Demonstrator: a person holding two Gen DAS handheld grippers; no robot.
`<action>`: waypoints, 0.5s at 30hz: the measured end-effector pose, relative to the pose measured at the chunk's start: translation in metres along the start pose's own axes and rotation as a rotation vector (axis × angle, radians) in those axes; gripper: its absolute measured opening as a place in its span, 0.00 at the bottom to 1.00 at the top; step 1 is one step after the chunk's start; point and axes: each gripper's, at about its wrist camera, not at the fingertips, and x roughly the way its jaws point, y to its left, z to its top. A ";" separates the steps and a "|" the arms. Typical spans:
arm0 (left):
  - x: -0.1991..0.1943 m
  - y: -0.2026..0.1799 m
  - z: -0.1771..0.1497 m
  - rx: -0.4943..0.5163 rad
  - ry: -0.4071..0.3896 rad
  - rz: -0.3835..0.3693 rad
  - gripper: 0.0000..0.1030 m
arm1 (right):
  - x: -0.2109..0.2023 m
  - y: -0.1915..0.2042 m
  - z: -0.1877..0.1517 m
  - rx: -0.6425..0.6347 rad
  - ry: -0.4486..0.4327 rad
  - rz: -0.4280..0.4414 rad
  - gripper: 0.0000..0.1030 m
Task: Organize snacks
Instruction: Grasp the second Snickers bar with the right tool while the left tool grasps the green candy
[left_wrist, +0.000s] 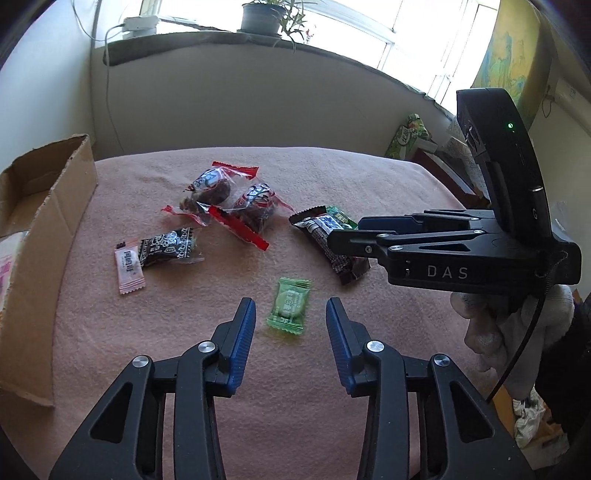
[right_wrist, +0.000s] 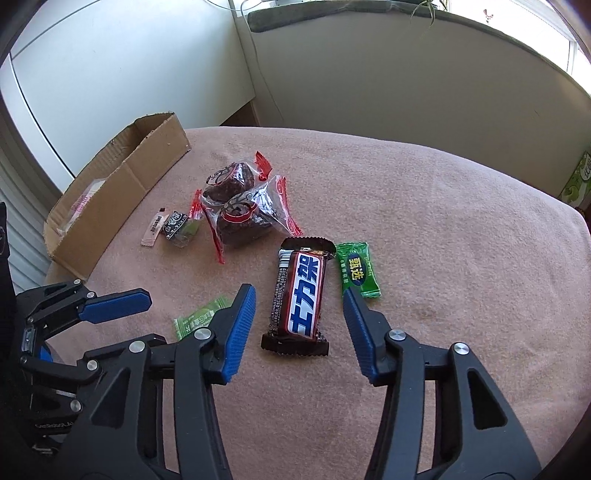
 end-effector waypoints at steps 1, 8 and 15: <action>0.003 -0.001 0.001 0.003 0.007 -0.004 0.37 | 0.003 -0.001 0.001 0.004 0.006 0.007 0.44; 0.021 -0.006 0.005 0.027 0.039 0.000 0.37 | 0.017 -0.004 0.005 0.022 0.030 0.020 0.43; 0.038 -0.013 0.004 0.055 0.064 0.023 0.27 | 0.026 -0.001 0.007 0.012 0.042 0.012 0.41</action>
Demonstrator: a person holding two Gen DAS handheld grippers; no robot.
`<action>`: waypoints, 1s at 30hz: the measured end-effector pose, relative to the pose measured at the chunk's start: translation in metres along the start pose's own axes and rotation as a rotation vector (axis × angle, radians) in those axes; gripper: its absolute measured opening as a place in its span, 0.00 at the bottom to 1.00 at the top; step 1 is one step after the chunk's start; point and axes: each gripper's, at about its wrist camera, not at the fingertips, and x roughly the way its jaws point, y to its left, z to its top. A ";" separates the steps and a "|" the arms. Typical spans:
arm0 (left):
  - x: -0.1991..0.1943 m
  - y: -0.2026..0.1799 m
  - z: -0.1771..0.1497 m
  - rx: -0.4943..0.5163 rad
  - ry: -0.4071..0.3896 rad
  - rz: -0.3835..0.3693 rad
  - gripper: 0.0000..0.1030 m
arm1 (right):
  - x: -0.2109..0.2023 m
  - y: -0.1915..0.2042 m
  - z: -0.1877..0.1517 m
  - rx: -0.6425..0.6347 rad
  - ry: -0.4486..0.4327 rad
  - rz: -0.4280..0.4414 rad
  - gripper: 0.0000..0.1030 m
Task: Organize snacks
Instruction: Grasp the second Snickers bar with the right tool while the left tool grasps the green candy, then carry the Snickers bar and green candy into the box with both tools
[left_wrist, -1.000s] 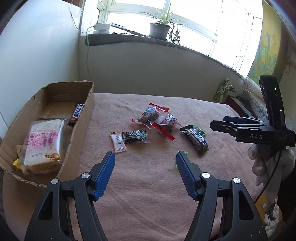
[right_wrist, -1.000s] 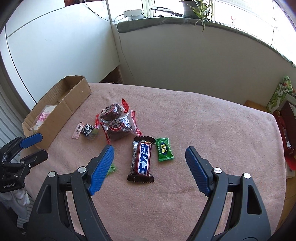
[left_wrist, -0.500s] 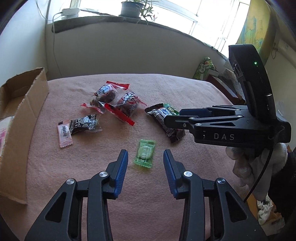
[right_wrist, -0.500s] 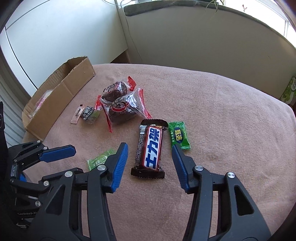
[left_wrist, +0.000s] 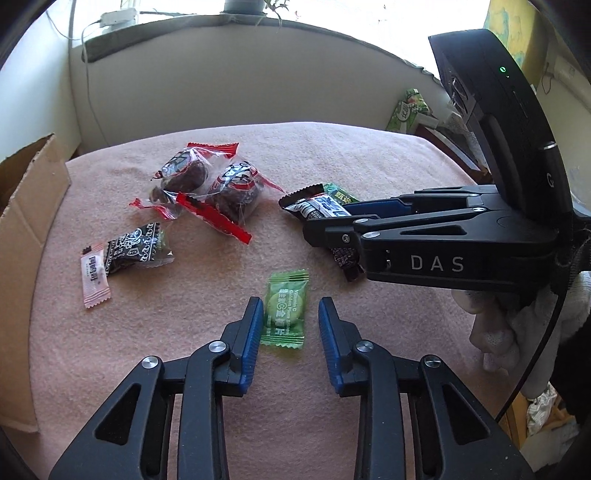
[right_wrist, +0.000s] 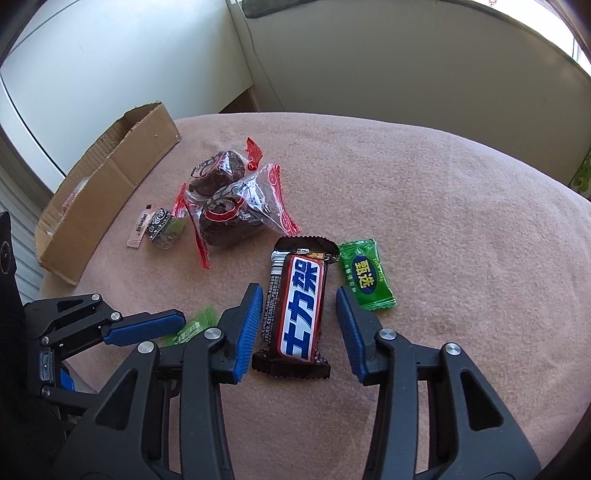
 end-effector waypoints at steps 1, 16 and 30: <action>0.000 0.000 0.000 0.000 0.000 0.000 0.26 | 0.000 0.001 0.000 -0.004 -0.001 -0.006 0.41; -0.004 -0.003 -0.005 0.000 -0.021 0.016 0.19 | 0.000 0.004 -0.001 -0.003 -0.008 -0.015 0.29; -0.053 0.015 -0.014 -0.031 -0.109 0.018 0.19 | -0.035 0.015 -0.005 -0.006 -0.074 -0.011 0.29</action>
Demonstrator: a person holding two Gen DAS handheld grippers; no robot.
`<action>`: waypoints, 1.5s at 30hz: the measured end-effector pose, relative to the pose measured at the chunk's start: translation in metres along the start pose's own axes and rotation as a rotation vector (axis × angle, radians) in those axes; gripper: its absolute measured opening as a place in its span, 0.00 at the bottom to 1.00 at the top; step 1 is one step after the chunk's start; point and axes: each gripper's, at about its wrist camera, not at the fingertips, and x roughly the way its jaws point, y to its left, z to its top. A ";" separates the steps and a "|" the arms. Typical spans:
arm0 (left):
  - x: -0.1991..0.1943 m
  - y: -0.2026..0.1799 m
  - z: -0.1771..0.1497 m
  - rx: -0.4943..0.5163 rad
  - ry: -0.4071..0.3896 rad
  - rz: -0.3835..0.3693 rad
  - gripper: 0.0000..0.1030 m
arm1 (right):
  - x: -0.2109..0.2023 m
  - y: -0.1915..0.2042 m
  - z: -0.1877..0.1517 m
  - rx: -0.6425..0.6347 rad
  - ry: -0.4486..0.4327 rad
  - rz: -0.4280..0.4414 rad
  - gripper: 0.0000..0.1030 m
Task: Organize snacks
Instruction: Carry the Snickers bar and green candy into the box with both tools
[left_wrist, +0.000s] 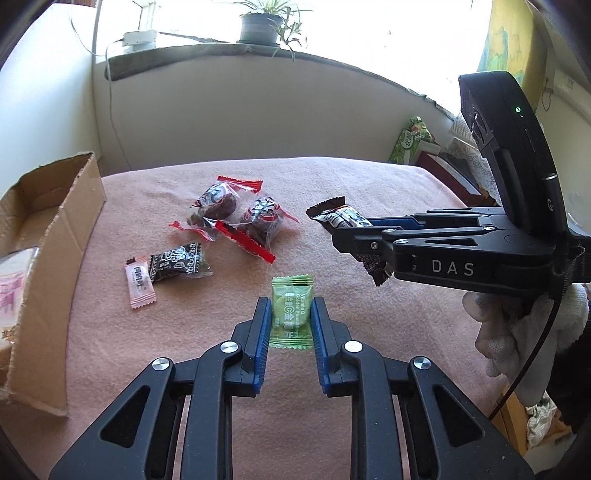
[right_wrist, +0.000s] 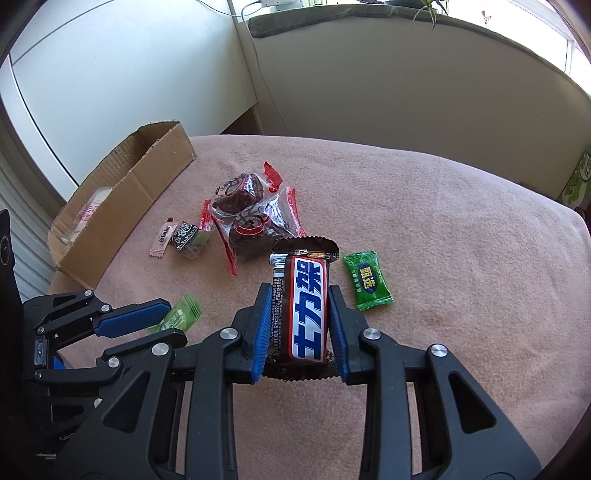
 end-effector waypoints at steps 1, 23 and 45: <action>-0.005 0.001 0.000 -0.002 -0.008 0.001 0.19 | -0.003 0.002 0.001 -0.002 -0.006 0.001 0.29; -0.067 0.063 -0.002 -0.094 -0.137 0.090 0.19 | -0.020 0.089 0.041 -0.113 -0.086 0.076 0.29; -0.112 0.171 -0.006 -0.241 -0.216 0.287 0.19 | 0.021 0.186 0.083 -0.233 -0.073 0.172 0.29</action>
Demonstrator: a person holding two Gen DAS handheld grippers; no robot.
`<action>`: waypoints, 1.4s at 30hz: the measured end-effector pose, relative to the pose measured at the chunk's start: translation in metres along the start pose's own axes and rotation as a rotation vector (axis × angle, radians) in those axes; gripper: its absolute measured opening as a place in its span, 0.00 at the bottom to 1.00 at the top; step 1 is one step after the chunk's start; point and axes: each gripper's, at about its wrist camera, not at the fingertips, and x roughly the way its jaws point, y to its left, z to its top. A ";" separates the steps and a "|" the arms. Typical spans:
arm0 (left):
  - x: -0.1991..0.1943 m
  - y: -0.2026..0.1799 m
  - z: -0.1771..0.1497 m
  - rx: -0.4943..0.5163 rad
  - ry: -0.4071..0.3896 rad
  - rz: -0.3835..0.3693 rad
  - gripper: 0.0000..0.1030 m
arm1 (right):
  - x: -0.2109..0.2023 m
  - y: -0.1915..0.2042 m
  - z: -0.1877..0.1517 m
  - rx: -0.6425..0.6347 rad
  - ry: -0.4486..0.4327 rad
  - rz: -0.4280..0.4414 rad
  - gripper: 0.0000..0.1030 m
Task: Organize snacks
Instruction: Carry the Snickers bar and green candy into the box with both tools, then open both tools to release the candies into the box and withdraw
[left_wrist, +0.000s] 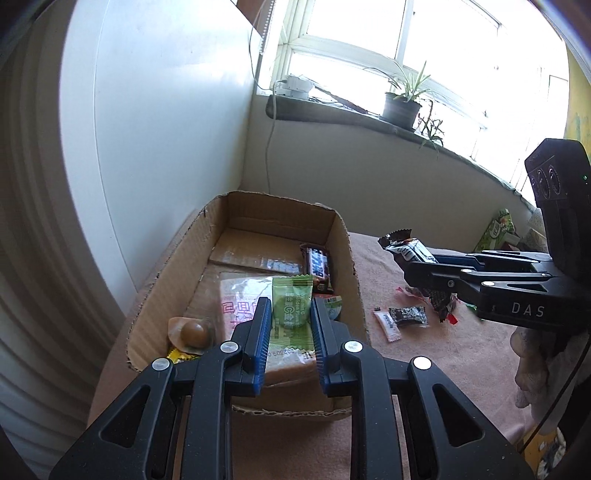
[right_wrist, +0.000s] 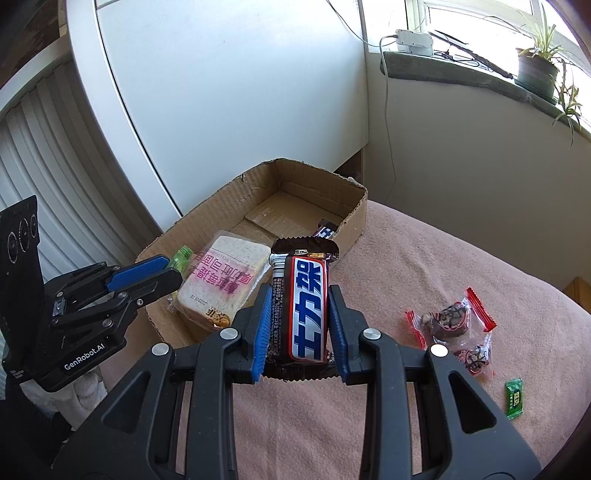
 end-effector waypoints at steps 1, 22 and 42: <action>0.001 0.003 0.001 -0.002 0.001 0.006 0.19 | 0.003 0.003 0.002 -0.005 0.001 0.003 0.29; 0.021 0.027 0.006 -0.030 0.020 0.054 0.19 | 0.064 0.022 0.027 -0.020 0.056 0.054 0.29; 0.021 0.031 0.006 -0.051 0.024 0.079 0.30 | 0.074 0.021 0.031 -0.021 0.070 0.061 0.29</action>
